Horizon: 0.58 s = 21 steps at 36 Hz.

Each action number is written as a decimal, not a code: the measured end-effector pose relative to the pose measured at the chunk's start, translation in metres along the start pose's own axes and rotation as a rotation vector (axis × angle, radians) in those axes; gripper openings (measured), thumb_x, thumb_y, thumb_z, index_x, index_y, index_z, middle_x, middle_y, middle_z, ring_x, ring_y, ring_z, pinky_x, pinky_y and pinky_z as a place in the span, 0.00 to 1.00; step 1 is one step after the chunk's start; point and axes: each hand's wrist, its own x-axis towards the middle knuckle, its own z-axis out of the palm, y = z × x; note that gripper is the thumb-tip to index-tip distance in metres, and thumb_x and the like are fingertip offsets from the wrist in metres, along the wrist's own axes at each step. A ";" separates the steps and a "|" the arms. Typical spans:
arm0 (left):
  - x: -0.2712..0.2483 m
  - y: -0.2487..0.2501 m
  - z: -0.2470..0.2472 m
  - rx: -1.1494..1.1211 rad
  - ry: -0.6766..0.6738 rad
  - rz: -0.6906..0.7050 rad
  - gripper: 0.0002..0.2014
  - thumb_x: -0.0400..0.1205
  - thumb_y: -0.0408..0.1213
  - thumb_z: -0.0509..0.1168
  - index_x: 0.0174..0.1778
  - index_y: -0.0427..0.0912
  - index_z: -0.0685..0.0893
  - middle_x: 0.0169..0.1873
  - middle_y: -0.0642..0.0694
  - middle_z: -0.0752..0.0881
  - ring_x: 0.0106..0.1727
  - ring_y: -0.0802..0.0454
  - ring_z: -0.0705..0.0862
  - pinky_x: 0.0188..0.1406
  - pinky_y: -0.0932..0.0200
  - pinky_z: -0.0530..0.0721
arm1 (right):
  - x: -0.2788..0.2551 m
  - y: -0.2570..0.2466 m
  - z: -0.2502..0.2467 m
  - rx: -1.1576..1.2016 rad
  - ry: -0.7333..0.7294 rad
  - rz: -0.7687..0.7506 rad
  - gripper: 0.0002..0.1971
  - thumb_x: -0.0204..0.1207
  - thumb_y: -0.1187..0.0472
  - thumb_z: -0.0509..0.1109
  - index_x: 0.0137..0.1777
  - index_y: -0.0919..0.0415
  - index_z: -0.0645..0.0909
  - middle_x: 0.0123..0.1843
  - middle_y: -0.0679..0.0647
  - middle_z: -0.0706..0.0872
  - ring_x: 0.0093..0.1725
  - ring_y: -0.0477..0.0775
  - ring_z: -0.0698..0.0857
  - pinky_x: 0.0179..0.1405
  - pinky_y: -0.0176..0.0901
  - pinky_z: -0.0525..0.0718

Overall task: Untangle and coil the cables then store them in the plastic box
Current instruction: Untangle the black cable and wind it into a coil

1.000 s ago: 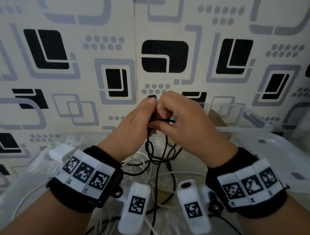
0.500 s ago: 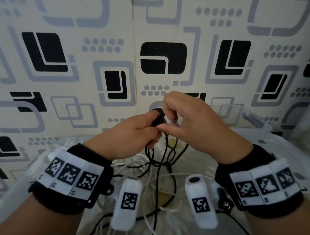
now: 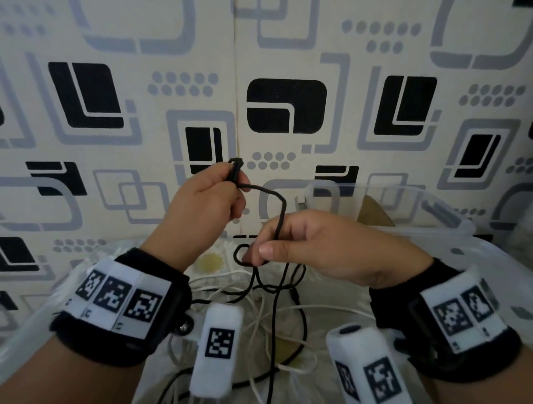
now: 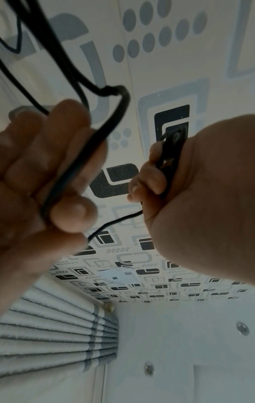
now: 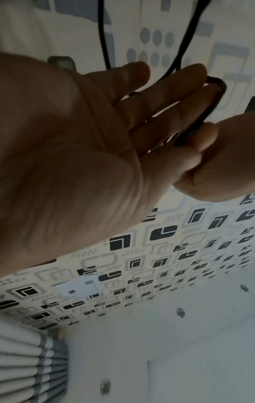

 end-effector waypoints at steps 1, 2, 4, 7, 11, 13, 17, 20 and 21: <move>0.001 0.000 -0.001 -0.012 -0.005 -0.003 0.11 0.68 0.34 0.55 0.40 0.42 0.81 0.20 0.49 0.75 0.26 0.55 0.71 0.30 0.57 0.68 | 0.000 0.000 -0.001 0.022 0.039 -0.010 0.07 0.82 0.61 0.66 0.46 0.58 0.86 0.54 0.53 0.91 0.58 0.46 0.87 0.69 0.40 0.78; 0.001 0.000 -0.002 -0.015 -0.013 0.000 0.12 0.67 0.35 0.54 0.40 0.42 0.81 0.20 0.49 0.75 0.25 0.55 0.70 0.29 0.59 0.68 | 0.001 0.001 -0.004 0.069 0.101 -0.018 0.08 0.82 0.62 0.65 0.45 0.59 0.85 0.52 0.55 0.91 0.57 0.47 0.88 0.68 0.40 0.79; 0.002 0.000 -0.005 0.001 -0.043 0.008 0.12 0.66 0.36 0.54 0.39 0.41 0.82 0.20 0.48 0.74 0.25 0.56 0.70 0.27 0.64 0.70 | 0.002 0.000 -0.010 0.205 0.254 -0.037 0.11 0.83 0.62 0.62 0.45 0.64 0.85 0.49 0.58 0.92 0.52 0.51 0.90 0.60 0.39 0.83; -0.001 0.002 -0.008 0.018 -0.201 0.006 0.12 0.70 0.39 0.55 0.39 0.42 0.83 0.22 0.47 0.72 0.25 0.56 0.70 0.25 0.70 0.70 | 0.003 0.000 -0.020 0.330 0.494 -0.081 0.11 0.85 0.61 0.61 0.46 0.61 0.83 0.36 0.56 0.89 0.46 0.57 0.89 0.46 0.44 0.82; -0.008 0.005 -0.005 -0.059 -0.415 -0.010 0.15 0.73 0.48 0.60 0.41 0.40 0.83 0.24 0.51 0.67 0.25 0.57 0.65 0.25 0.68 0.67 | 0.005 -0.001 -0.022 0.451 0.654 -0.094 0.12 0.86 0.59 0.60 0.45 0.60 0.82 0.27 0.51 0.74 0.28 0.50 0.84 0.37 0.47 0.87; -0.009 0.006 -0.003 -0.082 -0.439 -0.004 0.16 0.77 0.51 0.61 0.39 0.40 0.83 0.23 0.53 0.66 0.24 0.58 0.63 0.25 0.68 0.66 | 0.007 -0.001 -0.018 0.467 0.694 -0.097 0.12 0.86 0.58 0.60 0.44 0.60 0.82 0.25 0.49 0.69 0.22 0.47 0.75 0.38 0.50 0.88; -0.008 0.004 -0.006 -0.031 -0.484 0.014 0.18 0.78 0.57 0.61 0.33 0.47 0.83 0.21 0.56 0.66 0.22 0.59 0.62 0.23 0.70 0.65 | 0.012 0.000 -0.011 0.455 0.748 -0.100 0.12 0.86 0.58 0.60 0.44 0.59 0.82 0.23 0.50 0.63 0.22 0.47 0.61 0.37 0.52 0.89; -0.008 0.003 -0.009 0.059 -0.518 0.026 0.19 0.75 0.62 0.61 0.34 0.50 0.83 0.21 0.55 0.67 0.24 0.56 0.63 0.24 0.68 0.65 | 0.012 -0.003 -0.008 0.448 0.795 -0.166 0.12 0.85 0.58 0.61 0.43 0.59 0.83 0.21 0.50 0.62 0.21 0.46 0.60 0.26 0.41 0.81; -0.008 0.003 -0.009 0.088 -0.520 0.030 0.19 0.75 0.63 0.61 0.34 0.51 0.83 0.21 0.55 0.67 0.24 0.56 0.63 0.25 0.67 0.66 | 0.011 -0.004 -0.008 0.437 0.812 -0.190 0.12 0.85 0.58 0.62 0.43 0.59 0.83 0.20 0.47 0.65 0.20 0.45 0.61 0.24 0.39 0.77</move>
